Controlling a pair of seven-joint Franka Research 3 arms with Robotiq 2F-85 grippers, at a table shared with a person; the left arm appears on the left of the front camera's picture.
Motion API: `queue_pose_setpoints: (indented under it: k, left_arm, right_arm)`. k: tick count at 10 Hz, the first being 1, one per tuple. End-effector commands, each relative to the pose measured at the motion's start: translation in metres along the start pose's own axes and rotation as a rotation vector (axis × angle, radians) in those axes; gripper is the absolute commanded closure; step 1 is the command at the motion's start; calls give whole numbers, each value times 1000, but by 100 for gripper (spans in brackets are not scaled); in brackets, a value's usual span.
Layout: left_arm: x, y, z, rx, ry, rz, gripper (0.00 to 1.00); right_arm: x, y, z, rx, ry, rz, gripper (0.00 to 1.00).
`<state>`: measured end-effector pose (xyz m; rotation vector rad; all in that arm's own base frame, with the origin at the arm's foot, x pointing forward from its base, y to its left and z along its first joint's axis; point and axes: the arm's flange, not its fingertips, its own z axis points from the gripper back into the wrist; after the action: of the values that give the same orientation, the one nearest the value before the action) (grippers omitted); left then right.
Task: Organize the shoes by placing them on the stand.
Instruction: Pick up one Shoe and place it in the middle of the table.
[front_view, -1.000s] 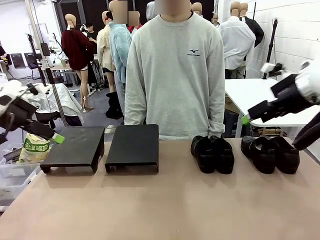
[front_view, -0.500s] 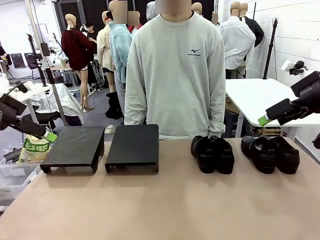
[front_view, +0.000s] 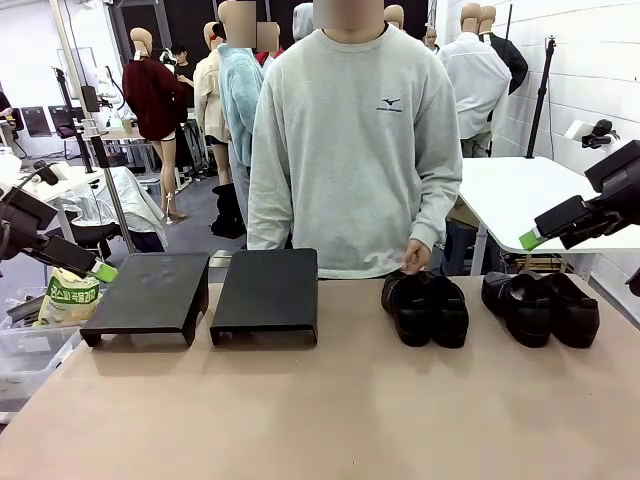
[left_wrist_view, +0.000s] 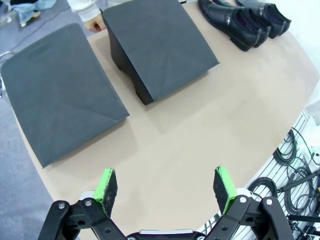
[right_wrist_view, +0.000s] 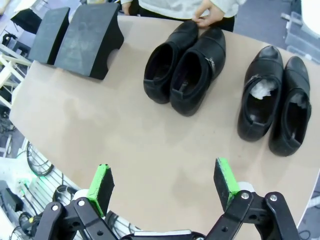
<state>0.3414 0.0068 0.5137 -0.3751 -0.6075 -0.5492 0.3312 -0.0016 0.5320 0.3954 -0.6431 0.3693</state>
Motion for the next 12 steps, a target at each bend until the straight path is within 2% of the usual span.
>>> queue_pose_setpoints:
  k: [1,12]
  left_arm:
    - [-2,2,2,-7,3,-15,0]
    - [-2,2,2,-7,3,-15,0]
  right_arm:
    - [2,0,-2,20,-19,3,0]
    - [2,0,-2,20,-19,3,0]
